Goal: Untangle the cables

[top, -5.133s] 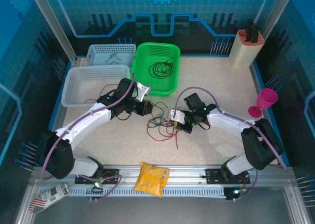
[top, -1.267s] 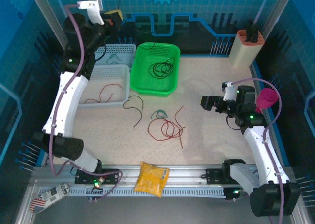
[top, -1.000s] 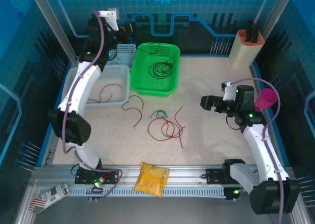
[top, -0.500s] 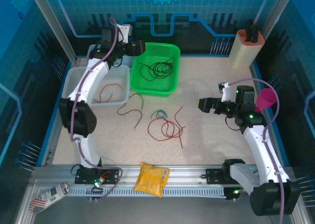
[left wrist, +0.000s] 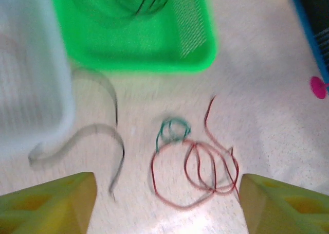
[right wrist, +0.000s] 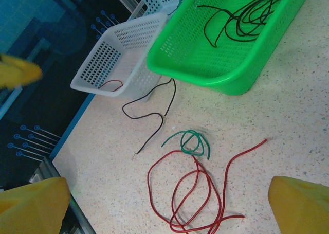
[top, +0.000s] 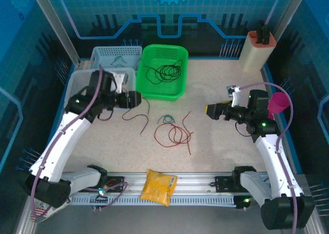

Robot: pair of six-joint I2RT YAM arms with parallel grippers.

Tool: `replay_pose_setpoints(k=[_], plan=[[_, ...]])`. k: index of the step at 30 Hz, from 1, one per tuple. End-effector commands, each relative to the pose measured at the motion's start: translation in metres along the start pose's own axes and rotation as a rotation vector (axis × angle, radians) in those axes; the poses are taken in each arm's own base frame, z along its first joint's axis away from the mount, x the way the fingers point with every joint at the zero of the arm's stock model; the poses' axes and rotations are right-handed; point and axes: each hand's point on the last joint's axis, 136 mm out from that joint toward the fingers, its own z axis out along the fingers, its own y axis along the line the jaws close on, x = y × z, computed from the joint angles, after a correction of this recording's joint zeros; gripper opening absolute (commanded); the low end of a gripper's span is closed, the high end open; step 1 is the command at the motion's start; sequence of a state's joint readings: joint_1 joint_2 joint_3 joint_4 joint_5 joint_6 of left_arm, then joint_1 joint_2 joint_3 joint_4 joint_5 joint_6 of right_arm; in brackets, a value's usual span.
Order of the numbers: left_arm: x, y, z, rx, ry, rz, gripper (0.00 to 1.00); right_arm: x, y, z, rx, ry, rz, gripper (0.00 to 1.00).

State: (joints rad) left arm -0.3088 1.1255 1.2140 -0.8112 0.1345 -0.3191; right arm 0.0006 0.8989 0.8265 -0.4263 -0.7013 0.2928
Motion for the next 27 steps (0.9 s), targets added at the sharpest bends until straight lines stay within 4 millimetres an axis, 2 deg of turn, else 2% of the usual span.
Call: replay_pose_setpoints(k=[1, 5, 9, 14, 23, 27], plan=[[0.044, 0.029, 0.01, -0.089, 0.029, -0.301, 0.66, 0.004, 0.006, 0.005, -0.044, 0.015, 0.019, 1.0], [0.062, 0.054, 0.034, -0.134, -0.01, -0.312, 0.55, 0.005, 0.007, 0.01, -0.066, 0.017, 0.033, 1.0], [0.067, 0.083, 0.051, -0.249, -0.061, -0.251, 0.55, 0.005, 0.009, 0.01, -0.066, 0.026, 0.017, 1.0], [0.07, 0.099, 0.078, -0.263, -0.116, -0.182, 0.51, 0.002, 0.007, 0.008, -0.045, 0.017, 0.0, 1.0], [0.069, 0.127, 0.122, -0.33, -0.207, -0.138, 0.51, 0.0, 0.004, 0.013, -0.053, 0.016, 0.01, 1.0], [0.076, 0.143, 0.134, -0.378, -0.234, -0.136, 0.61, -0.005, 0.006, 0.012, -0.054, 0.003, 0.003, 1.0]])
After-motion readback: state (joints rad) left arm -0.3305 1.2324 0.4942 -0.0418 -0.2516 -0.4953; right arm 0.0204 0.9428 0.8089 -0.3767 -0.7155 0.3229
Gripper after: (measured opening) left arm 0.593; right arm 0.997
